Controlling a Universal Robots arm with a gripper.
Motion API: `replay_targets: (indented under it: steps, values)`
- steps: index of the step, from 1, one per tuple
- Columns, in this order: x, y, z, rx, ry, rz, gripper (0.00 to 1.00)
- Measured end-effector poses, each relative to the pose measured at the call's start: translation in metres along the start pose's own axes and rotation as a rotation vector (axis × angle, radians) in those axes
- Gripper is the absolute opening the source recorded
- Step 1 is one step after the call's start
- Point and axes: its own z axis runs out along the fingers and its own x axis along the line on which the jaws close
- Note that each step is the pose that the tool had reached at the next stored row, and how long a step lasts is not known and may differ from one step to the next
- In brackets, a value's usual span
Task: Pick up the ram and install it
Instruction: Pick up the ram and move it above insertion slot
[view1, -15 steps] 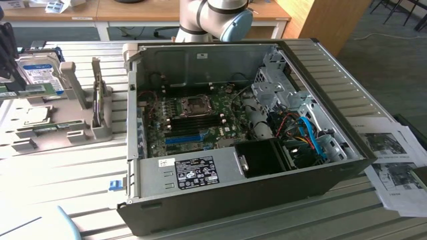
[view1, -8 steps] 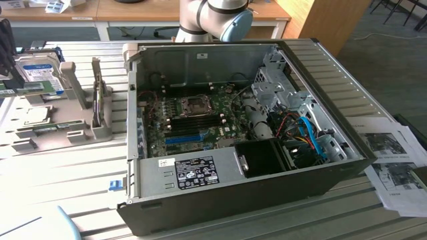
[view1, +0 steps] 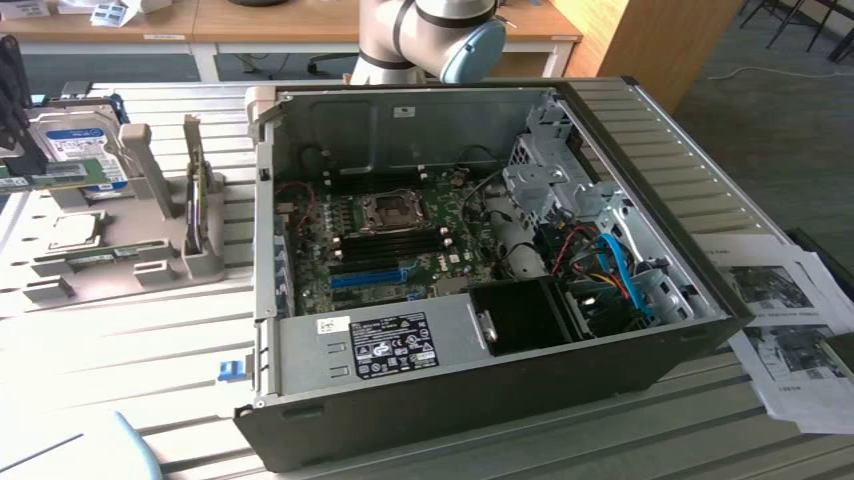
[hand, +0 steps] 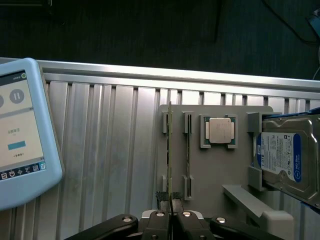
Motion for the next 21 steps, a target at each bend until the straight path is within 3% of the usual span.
replay_targets:
  steps: [21]
  values:
    - [0.000, 0.0006, -0.0165, 0.0000, 0.0000, 0.000, 0.11]
